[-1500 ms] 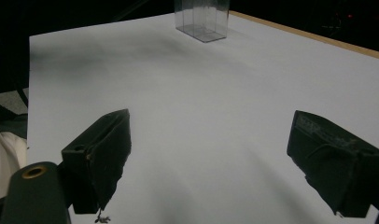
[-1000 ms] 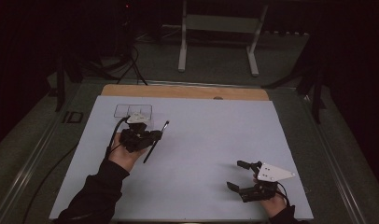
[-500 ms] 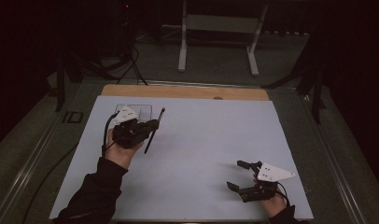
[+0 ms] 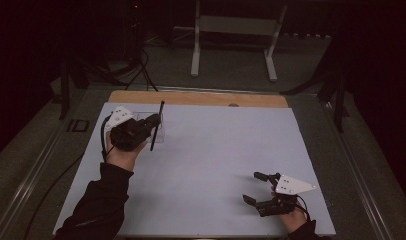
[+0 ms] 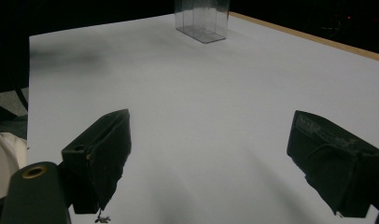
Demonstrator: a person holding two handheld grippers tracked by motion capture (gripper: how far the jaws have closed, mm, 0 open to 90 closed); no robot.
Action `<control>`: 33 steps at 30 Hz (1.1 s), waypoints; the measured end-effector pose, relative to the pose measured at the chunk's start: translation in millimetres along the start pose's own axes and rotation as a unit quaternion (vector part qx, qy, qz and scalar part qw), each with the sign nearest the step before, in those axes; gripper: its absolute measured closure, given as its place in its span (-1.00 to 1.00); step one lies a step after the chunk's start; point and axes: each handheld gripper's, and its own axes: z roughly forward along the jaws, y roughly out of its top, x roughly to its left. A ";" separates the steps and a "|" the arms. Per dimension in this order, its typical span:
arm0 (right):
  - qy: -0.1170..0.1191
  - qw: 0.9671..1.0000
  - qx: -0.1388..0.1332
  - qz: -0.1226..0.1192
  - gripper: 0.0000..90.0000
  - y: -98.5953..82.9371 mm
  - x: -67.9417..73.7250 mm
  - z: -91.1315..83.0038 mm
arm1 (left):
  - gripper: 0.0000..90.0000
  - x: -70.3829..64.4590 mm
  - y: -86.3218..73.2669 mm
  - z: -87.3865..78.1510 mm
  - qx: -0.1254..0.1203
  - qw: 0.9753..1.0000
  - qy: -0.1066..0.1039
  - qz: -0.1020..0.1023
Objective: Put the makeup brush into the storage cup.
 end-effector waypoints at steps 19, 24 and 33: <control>0.002 1.000 0.001 0.001 -0.70 -0.2 0.4 0.7 | 0.90 36.4 0.2 9.2 -0.101 0.993 0.050 0.045; 0.004 1.000 0.000 0.000 -0.70 0.0 0.5 0.7 | 0.90 47.4 3.3 17.2 -0.108 0.991 0.065 0.037; 0.006 1.000 0.000 -0.001 -0.70 0.0 1.0 1.2 | 0.90 69.8 -0.4 32.1 -0.125 0.989 0.084 0.003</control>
